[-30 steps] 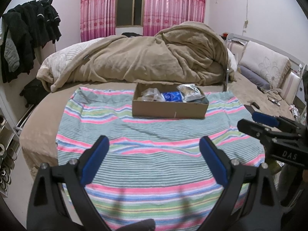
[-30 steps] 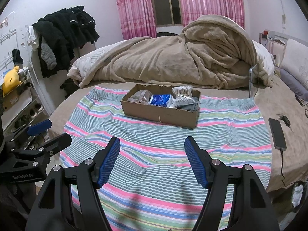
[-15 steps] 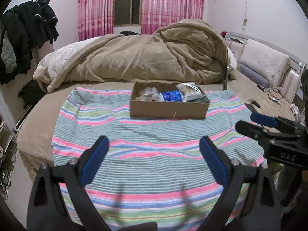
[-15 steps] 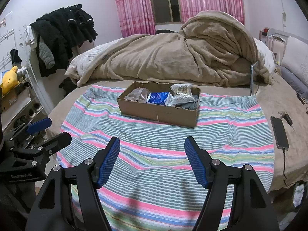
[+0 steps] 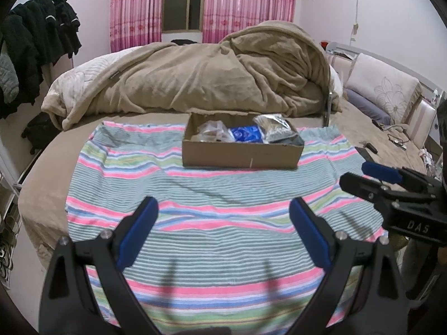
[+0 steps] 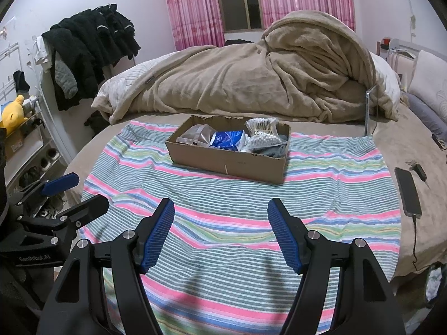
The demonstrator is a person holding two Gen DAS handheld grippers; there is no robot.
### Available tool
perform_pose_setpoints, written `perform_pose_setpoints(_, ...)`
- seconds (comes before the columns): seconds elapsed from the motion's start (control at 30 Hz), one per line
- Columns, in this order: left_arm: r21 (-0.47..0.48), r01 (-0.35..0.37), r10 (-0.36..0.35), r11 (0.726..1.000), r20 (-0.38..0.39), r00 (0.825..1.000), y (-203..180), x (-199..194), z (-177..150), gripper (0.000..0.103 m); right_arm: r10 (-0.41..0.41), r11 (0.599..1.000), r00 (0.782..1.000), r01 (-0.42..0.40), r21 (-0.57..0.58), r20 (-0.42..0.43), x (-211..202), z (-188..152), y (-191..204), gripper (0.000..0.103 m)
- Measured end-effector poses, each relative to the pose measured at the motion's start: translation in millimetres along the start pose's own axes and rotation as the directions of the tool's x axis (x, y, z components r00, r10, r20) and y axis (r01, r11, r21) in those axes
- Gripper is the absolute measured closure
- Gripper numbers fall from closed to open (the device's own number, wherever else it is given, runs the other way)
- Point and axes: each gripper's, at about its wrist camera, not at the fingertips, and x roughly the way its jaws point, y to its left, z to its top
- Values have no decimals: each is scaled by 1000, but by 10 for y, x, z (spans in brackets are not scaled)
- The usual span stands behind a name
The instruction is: Organize objects
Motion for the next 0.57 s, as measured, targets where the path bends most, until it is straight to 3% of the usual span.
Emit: perform_pose_setpoints(0.57,3,11,-11,1000,-30,999,36,318,46,7,-6,1000,999,6,-6,-41,289,30,-73,31)
